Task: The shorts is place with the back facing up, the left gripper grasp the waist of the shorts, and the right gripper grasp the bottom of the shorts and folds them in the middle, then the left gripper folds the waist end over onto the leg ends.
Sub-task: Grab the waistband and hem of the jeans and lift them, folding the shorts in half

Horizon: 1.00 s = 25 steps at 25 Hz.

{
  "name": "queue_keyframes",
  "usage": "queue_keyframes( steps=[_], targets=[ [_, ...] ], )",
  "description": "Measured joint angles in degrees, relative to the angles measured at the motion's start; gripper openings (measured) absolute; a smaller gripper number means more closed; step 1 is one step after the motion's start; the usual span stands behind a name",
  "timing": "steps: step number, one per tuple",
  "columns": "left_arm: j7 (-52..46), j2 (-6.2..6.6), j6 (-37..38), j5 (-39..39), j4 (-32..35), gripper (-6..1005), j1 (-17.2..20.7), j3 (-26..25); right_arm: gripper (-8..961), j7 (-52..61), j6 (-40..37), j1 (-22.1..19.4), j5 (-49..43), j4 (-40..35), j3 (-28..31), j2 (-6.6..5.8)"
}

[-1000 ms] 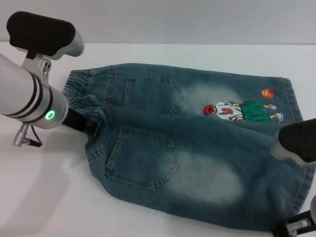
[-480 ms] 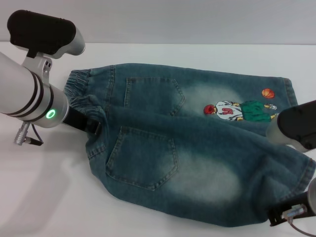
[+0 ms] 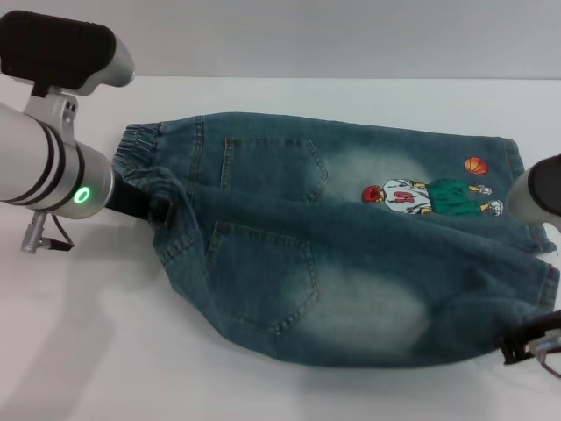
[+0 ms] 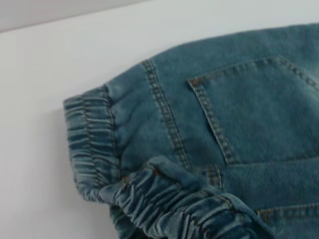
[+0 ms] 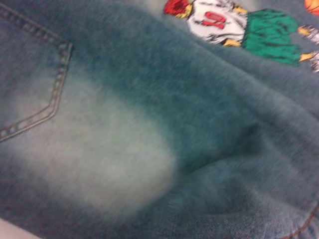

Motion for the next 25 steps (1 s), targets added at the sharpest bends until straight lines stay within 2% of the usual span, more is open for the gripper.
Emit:
queue_keyframes(
  steps=[6,9,14,21,25],
  targets=[
    [-0.05,0.05,4.25,0.02,-0.5,226,1.79,-0.77,55,-0.02,6.18,-0.15,-8.17,-1.06,-0.64,-0.02],
    [-0.06,0.04,7.09,0.03,-0.87,226,2.63,-0.82,55,-0.02,13.43,-0.79,-11.63,-2.16,-1.33,0.03],
    [-0.06,0.0,11.5,0.01,-0.98,224,3.29,-0.81,56,-0.01,25.42,-1.28,-16.25,-7.21,-2.64,1.09],
    [-0.09,0.0,18.28,-1.23,0.11,223,4.71,-0.79,56,1.1,42.05,-2.3,-17.73,-14.31,-2.48,1.38],
    [-0.12,0.03,22.93,-2.51,0.98,223,6.07,-0.63,56,2.34,48.76,-3.15,-20.68,-16.54,-2.36,1.42]
  ],
)
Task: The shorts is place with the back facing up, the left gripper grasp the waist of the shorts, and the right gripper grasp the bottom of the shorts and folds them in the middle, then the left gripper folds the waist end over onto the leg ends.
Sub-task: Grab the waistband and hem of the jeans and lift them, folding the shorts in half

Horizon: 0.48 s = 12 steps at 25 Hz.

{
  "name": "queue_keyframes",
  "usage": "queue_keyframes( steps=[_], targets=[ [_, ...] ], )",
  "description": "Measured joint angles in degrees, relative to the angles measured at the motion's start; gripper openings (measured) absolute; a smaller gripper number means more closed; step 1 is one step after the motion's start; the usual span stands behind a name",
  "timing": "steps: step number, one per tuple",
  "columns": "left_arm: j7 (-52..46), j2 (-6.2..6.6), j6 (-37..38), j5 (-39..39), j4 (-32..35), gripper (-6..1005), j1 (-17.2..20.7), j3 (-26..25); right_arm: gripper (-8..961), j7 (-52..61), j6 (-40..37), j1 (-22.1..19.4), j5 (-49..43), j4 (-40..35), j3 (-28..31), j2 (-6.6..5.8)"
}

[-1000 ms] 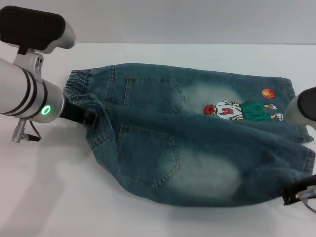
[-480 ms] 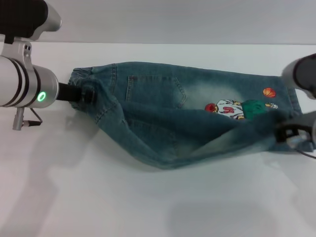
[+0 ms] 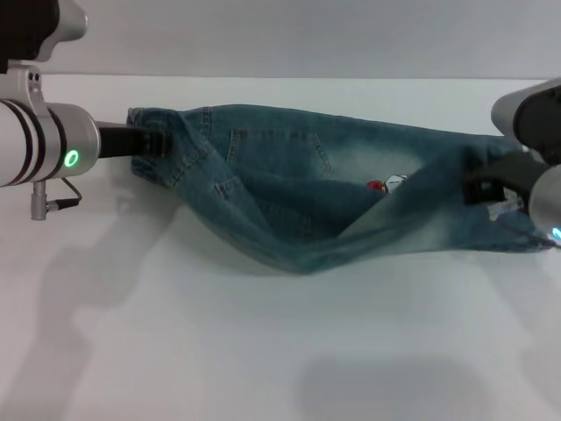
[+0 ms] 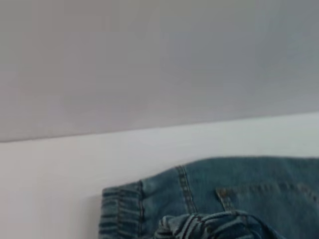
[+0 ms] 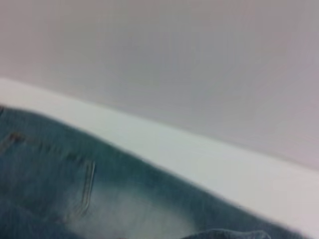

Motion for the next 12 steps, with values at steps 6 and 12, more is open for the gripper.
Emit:
queue_keyframes(
  steps=[6,12],
  targets=[
    [-0.02,-0.06,7.04,-0.64,1.68,222,1.47,0.46,56,1.97,9.89,-0.37,-3.36,-3.43,1.97,0.11],
    [-0.77,-0.07,12.15,-1.79,4.41,222,1.94,-0.06,56,3.03,14.61,-1.61,-3.49,-5.5,5.25,0.22]
  ],
)
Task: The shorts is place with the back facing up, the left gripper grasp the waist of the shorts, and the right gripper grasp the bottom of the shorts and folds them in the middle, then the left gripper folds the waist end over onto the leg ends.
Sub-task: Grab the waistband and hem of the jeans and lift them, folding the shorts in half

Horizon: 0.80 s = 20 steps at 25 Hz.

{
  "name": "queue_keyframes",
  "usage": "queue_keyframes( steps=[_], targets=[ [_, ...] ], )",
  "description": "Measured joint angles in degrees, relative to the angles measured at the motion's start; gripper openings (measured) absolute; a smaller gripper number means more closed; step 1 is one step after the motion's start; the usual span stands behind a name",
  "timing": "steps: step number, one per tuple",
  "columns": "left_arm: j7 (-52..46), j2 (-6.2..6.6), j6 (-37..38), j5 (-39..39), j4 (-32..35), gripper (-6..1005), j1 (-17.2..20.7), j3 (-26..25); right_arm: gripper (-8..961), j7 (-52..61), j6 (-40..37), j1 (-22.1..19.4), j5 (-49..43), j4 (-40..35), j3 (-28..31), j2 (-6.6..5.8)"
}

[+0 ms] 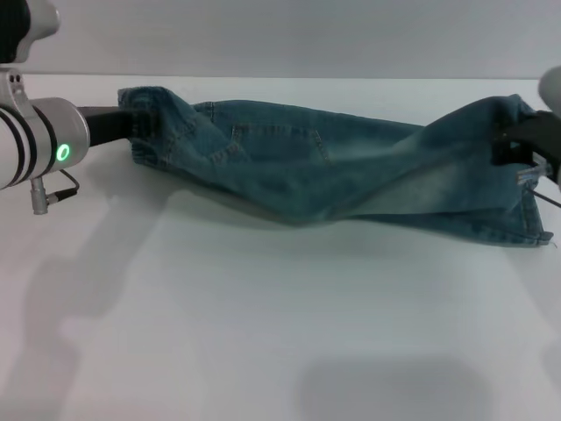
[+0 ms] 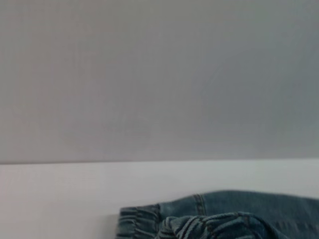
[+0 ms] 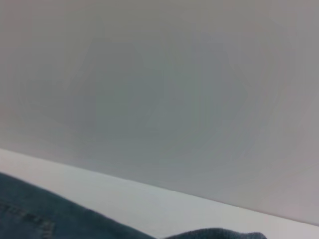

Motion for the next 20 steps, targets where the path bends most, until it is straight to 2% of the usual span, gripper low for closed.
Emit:
queue_keyframes(
  steps=[9,15,20],
  targets=[
    [-2.08,0.05,7.95,-0.08,3.82,222,-0.06,-0.07,57,1.73,6.49,-4.2,-0.06,-1.16,1.91,0.22],
    [-2.21,0.05,13.8,-0.13,7.14,222,-1.8,0.57,57,1.79,18.04,-5.56,0.11,-5.67,3.14,0.29],
    [-2.19,0.04,15.85,-0.17,9.86,223,-4.04,0.61,57,1.81,24.13,-5.21,0.46,-10.0,4.94,0.39]
  ],
)
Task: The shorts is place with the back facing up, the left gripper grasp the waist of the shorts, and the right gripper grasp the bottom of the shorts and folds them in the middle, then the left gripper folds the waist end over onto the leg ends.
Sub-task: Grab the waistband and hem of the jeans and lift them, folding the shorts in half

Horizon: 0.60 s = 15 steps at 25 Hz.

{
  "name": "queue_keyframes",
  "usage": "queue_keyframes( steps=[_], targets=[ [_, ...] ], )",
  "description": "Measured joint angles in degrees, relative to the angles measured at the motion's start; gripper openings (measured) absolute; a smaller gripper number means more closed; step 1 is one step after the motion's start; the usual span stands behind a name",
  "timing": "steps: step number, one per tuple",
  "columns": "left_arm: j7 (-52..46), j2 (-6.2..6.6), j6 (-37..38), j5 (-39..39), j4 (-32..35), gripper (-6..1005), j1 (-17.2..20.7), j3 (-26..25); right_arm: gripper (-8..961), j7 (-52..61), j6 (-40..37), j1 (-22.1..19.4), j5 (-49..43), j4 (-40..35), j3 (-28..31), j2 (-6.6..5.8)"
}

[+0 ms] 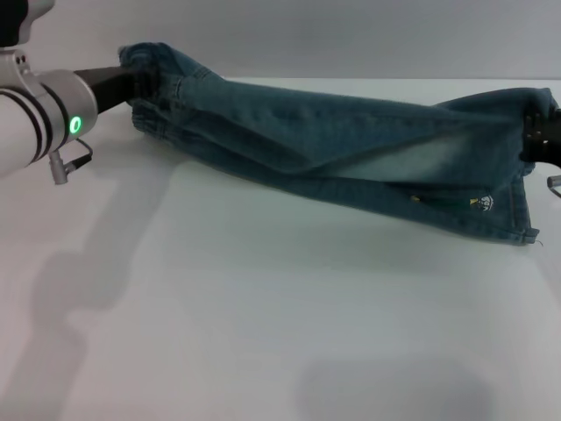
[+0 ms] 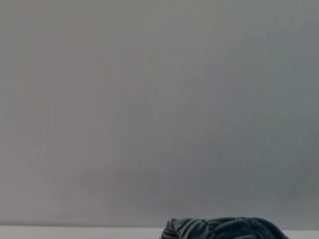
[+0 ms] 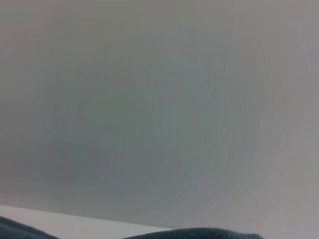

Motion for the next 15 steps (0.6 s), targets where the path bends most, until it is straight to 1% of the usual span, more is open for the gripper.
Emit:
queue_keyframes(
  steps=[7,12,15],
  targets=[
    [-0.03,-0.1,3.05,-0.7,3.87,222,-2.79,0.0,57,0.02,1.96,-0.48,0.23,-2.11,1.88,0.09],
    [-0.04,-0.09,5.91,-1.89,7.11,222,-4.64,0.31,56,0.08,5.38,0.05,4.06,-5.45,3.24,-0.16],
    [-0.03,-0.09,6.58,-2.04,8.26,223,-5.54,0.72,56,0.0,7.23,0.35,4.48,-6.9,3.27,-0.18]
  ],
)
